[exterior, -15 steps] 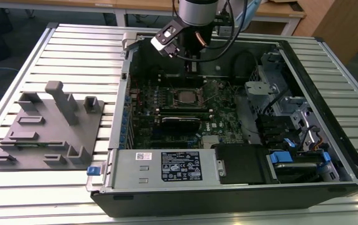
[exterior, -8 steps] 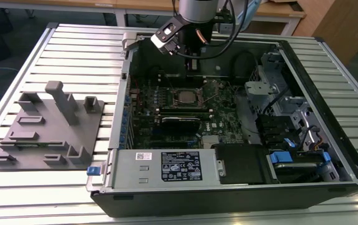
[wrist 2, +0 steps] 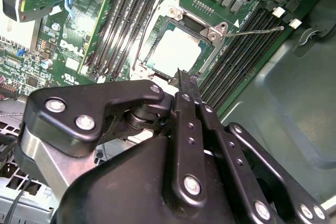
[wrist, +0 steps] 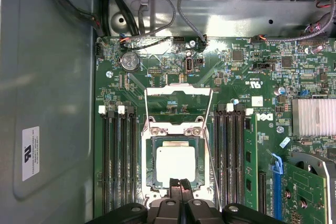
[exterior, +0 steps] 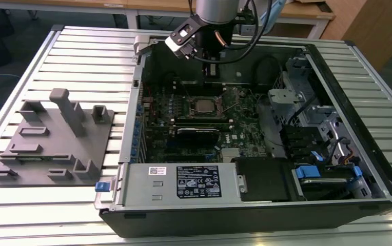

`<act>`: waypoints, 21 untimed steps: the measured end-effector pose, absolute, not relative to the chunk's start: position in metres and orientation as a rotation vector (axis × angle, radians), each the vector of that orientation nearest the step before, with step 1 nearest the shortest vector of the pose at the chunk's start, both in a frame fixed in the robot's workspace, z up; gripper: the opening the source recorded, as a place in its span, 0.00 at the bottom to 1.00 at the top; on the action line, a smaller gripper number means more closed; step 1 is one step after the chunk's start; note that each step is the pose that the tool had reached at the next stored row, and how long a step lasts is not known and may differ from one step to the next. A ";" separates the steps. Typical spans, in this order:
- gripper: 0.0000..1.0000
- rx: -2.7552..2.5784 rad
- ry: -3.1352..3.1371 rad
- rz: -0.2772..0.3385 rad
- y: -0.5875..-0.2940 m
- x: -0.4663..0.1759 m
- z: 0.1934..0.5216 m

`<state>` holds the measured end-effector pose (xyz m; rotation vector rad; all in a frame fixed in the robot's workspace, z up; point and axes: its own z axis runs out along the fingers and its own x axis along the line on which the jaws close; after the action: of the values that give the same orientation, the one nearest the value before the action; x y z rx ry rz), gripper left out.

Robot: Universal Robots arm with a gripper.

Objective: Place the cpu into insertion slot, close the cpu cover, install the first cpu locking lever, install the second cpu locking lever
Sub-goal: 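Close the cpu cover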

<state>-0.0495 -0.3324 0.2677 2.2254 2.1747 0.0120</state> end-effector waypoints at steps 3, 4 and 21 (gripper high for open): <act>0.10 2.225 2.175 0.012 -0.332 -0.050 0.268; 0.10 2.225 2.175 0.012 -0.332 -0.049 0.268; 0.10 2.225 2.175 0.012 -0.332 -0.034 0.268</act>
<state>-0.0338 -0.3324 0.2676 2.2252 2.1750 0.0119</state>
